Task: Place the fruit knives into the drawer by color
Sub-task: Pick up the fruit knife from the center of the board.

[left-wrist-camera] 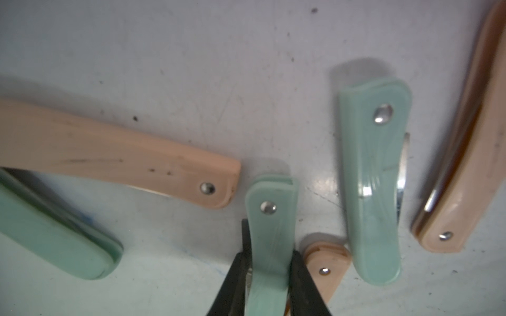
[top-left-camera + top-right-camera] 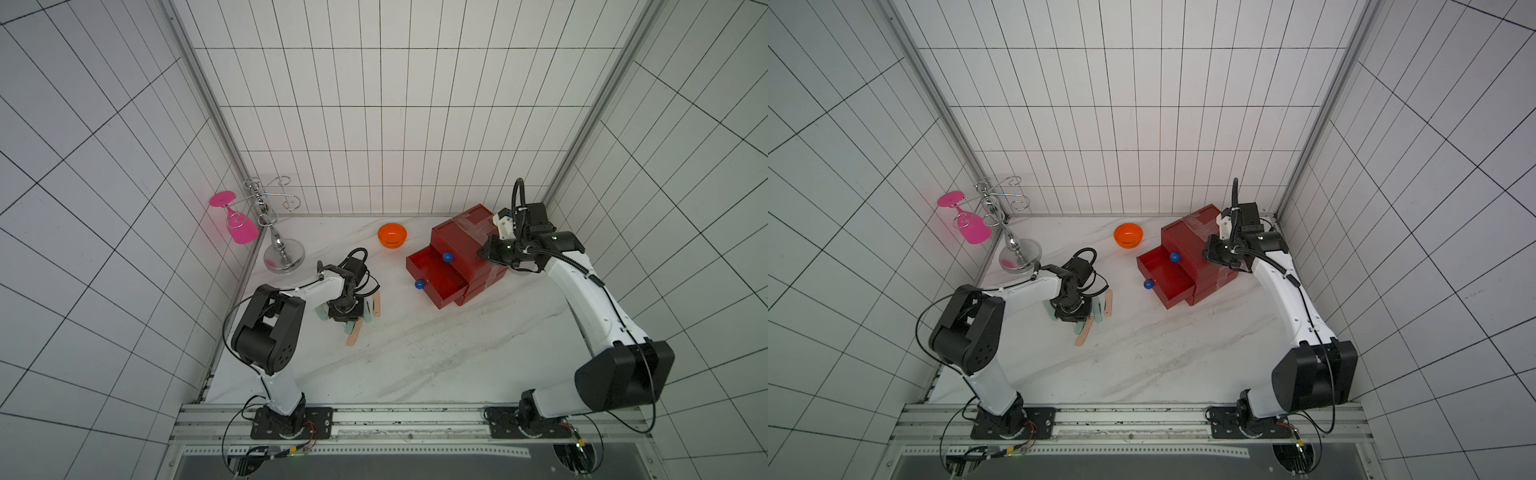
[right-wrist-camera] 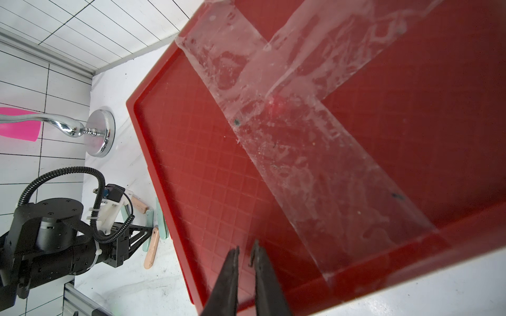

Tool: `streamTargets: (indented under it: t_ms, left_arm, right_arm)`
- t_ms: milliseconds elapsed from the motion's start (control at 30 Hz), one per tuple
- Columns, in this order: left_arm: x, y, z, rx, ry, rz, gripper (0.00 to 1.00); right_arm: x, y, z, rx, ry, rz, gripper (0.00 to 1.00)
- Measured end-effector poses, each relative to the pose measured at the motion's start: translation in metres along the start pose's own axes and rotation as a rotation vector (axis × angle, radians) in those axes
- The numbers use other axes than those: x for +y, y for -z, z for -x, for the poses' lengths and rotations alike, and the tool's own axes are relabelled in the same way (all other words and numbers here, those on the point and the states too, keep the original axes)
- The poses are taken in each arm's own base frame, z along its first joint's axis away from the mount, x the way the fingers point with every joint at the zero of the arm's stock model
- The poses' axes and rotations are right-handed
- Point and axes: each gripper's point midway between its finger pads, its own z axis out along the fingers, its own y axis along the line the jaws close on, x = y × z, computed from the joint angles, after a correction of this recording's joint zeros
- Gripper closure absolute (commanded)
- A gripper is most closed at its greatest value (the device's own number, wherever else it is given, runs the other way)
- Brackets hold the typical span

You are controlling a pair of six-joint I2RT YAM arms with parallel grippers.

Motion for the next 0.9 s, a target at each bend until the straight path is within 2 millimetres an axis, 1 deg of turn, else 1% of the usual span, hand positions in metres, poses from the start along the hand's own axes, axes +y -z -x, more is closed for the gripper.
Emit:
streamTargets:
  t_ms: [300, 400, 600, 700, 767, 800, 900]
  left_arm:
    - [0.0, 0.012, -0.001, -0.014, 0.003, -0.006, 0.81]
    - [-0.001, 0.019, 0.002, -0.023, 0.004, -0.01, 0.81]
    - [-0.008, 0.041, 0.014, -0.072, 0.009, -0.038, 0.81]
    - [-0.018, 0.055, 0.022, -0.099, 0.008, -0.071, 0.81]
    - [-0.028, 0.064, 0.026, -0.117, 0.001, -0.098, 0.81]
    - [-0.034, 0.068, 0.028, -0.124, -0.004, -0.114, 0.81]
    - [-0.06, 0.084, 0.031, -0.142, -0.028, -0.188, 0.81]
  right_arm:
    - [0.001, 0.0, 0.0, 0.001, 0.0, 0.003, 0.84]
    - [0.001, 0.0, 0.0, 0.0, 0.0, 0.003, 0.85]
    - [0.001, 0.0, 0.0, 0.0, 0.0, 0.003, 0.84]
    - [0.001, 0.0, 0.0, 0.001, 0.0, 0.004, 0.85]
    - [0.001, 0.0, 0.0, 0.001, 0.0, 0.004, 0.84]
    - [0.001, 0.0, 0.0, 0.001, 0.0, 0.004, 0.85]
    - [0.001, -0.001, 0.0, 0.001, 0.0, 0.004, 0.85]
